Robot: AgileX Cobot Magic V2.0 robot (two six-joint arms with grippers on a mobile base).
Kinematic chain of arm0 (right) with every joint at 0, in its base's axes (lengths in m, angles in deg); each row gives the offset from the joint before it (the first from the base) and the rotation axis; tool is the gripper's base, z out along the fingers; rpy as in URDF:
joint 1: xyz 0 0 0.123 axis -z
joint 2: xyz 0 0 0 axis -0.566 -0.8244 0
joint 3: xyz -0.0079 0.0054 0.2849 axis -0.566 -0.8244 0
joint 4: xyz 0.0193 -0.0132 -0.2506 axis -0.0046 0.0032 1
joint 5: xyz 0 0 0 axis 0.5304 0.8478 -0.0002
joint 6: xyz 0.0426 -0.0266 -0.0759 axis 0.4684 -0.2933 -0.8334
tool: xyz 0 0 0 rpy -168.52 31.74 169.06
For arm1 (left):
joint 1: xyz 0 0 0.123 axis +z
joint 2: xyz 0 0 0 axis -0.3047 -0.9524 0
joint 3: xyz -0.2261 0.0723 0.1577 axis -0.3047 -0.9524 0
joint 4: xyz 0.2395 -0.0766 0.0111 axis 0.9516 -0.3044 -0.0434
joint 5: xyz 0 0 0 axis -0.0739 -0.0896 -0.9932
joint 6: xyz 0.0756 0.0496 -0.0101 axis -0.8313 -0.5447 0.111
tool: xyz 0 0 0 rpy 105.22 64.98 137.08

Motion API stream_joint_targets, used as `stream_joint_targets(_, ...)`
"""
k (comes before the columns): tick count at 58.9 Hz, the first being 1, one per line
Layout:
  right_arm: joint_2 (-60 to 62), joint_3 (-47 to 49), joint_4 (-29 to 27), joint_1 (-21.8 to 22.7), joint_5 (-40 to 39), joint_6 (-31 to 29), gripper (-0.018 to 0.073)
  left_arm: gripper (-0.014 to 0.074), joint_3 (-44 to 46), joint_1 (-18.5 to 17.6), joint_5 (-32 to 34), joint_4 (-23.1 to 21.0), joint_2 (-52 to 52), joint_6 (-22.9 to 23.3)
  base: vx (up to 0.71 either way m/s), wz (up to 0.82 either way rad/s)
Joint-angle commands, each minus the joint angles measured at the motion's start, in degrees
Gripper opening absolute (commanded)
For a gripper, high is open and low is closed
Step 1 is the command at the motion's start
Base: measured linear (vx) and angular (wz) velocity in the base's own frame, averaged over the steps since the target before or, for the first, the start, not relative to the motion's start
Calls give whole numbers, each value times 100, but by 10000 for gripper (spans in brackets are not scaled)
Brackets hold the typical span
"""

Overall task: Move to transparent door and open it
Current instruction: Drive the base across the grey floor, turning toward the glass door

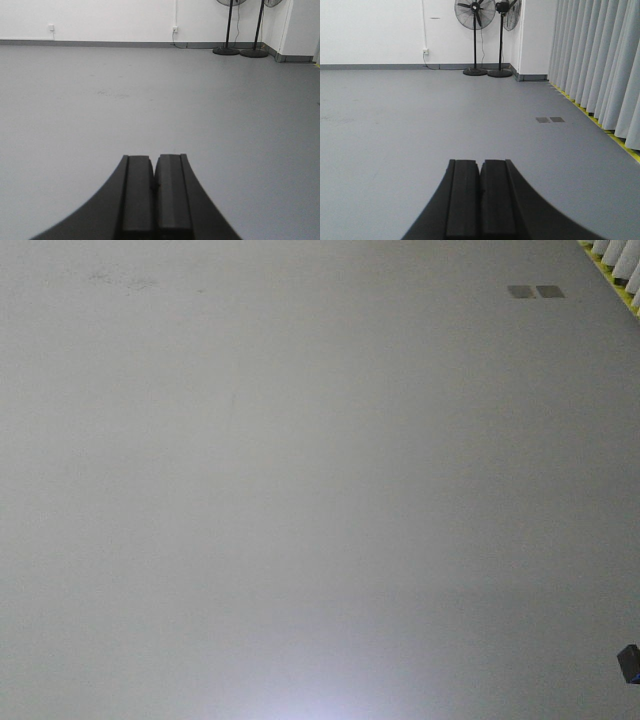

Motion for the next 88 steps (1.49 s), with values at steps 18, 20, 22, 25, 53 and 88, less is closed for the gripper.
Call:
stream_joint_targets(18, 90, -28, 29, 22, -481, -39, -6, -6, -94, -31, 458, -66, 83, 15, 2, -4)
stream_joint_targets(20, 90, -28, 29, 22, -481, -39, -6, -6, -94, -31, 458, -66, 83, 15, 5, -7)
stream_joint_targets(22, 90, -28, 29, 22, -481, -39, -6, -6, -94, -31, 458, -66, 83, 15, 6, -7)
stream_joint_targets(25, 90, -28, 29, 22, -481, -39, -6, -6, -94, -31, 458, -66, 83, 15, 7, -7)
stream_joint_targets(53, 90, -28, 29, 22, -481, -39, -6, -6, -94, -31, 458, -66, 83, 15, 8, 2)
stream_joint_targets(88, 90, -28, 29, 22, -481, -39, -6, -6, -94, -31, 458, -66, 83, 15, 16, 7)
